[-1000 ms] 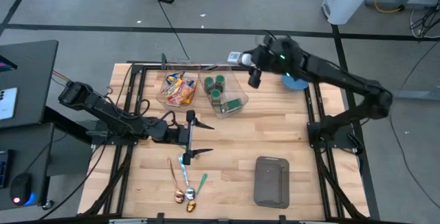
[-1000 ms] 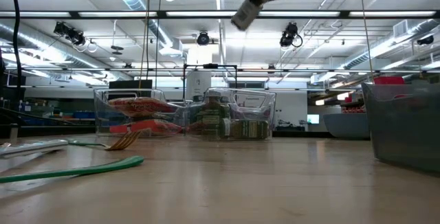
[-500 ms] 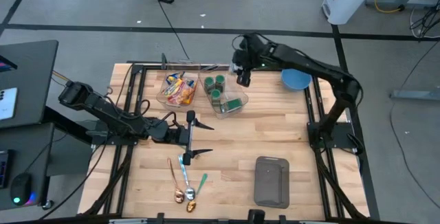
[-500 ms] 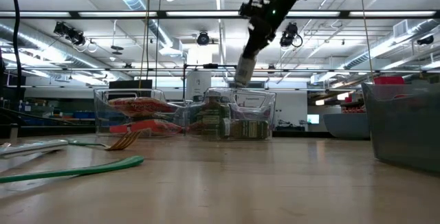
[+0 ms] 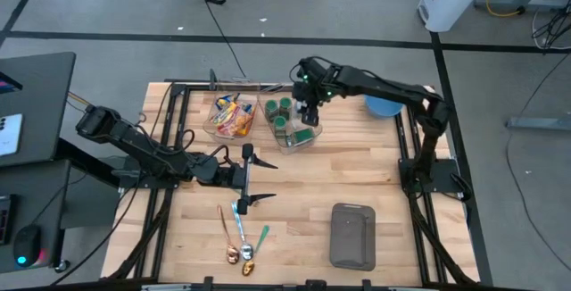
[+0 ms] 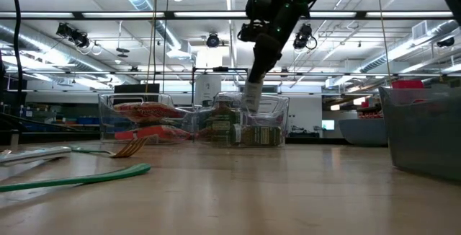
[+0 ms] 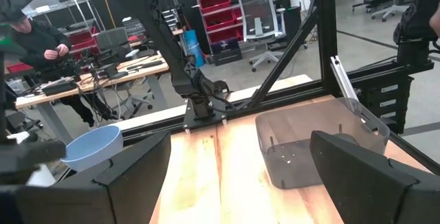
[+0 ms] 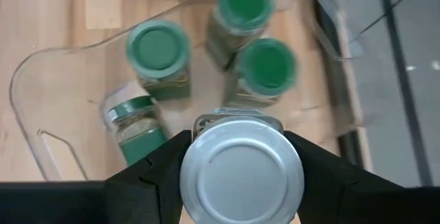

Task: Pick & Place Food Item
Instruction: Put the white spice bottle into the right transparent bin

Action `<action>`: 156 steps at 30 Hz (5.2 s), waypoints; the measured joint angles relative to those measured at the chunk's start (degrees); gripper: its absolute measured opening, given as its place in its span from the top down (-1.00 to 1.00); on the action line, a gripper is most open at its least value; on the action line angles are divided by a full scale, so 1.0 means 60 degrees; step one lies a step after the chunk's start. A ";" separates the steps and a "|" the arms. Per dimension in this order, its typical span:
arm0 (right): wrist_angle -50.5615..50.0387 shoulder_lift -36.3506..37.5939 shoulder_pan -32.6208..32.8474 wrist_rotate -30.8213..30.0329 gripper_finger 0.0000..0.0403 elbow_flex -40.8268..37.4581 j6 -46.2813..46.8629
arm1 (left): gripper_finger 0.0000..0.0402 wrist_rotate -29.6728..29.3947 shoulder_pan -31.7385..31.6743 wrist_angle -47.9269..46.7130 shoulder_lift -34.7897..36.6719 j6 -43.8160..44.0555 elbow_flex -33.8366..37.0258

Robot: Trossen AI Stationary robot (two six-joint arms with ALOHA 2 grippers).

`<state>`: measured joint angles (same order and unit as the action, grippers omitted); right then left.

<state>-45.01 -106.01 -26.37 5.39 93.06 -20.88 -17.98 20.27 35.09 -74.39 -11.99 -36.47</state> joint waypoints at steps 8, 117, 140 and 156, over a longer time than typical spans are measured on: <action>-0.0047 -0.0787 0.0319 0.0120 -0.03 0.0000 -0.0165 | -0.77 0.0000 0.0000 -0.0004 0.0000 0.0000 0.0000; -0.0084 -0.0745 0.2715 -0.1642 0.17 -0.0056 -0.3031 | -0.77 -0.0003 -0.0007 -0.0106 0.0000 -0.0248 0.0004; 0.0108 -0.0998 0.2298 -0.1015 0.97 -0.0307 -0.4378 | -0.77 0.0000 -0.0007 -0.0109 0.0004 -0.0215 0.0004; 0.0037 -0.1873 0.2282 -0.0807 0.77 -0.0288 -0.4592 | -0.77 0.0008 -0.0010 -0.0183 0.0004 -0.0222 0.0007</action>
<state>-44.79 -117.25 -12.68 0.55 91.33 -48.44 -17.93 20.21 33.99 -74.37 -13.32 -36.42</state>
